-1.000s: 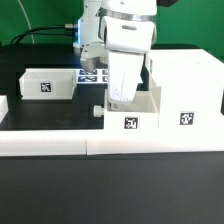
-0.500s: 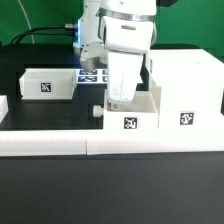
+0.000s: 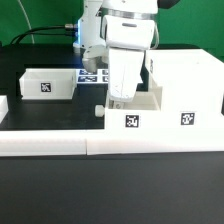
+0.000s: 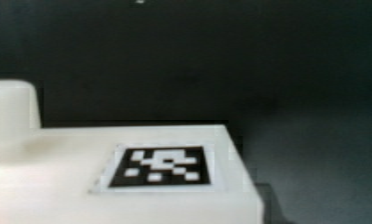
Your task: Assemble drawer
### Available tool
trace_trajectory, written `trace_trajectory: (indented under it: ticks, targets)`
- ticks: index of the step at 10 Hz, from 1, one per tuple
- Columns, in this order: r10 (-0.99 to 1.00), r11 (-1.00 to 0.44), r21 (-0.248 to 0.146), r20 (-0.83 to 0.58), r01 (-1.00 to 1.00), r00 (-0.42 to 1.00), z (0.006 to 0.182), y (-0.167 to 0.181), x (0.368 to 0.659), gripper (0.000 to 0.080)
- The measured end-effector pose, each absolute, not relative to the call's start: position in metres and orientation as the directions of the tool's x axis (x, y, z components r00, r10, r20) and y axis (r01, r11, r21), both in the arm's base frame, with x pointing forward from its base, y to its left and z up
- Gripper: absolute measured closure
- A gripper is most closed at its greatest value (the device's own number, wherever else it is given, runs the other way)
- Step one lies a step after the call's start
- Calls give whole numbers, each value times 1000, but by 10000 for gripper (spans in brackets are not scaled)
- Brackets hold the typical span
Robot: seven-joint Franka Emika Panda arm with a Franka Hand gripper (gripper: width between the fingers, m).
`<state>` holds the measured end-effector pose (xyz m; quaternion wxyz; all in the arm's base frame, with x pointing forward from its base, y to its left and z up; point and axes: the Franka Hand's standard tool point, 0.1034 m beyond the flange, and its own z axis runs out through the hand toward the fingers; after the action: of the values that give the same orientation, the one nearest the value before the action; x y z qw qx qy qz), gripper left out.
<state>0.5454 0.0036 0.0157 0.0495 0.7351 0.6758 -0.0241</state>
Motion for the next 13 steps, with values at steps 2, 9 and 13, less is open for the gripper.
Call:
trace_trajectory:
  ticks: [2,9,13]
  targets:
    - [991,-73,30,-106,997,76,15,5,543,757]
    - [991,-48,12,-122,999,49,15,6,542,757]
    - [990,-8,3,-141,1000,8,17,8,544,757]
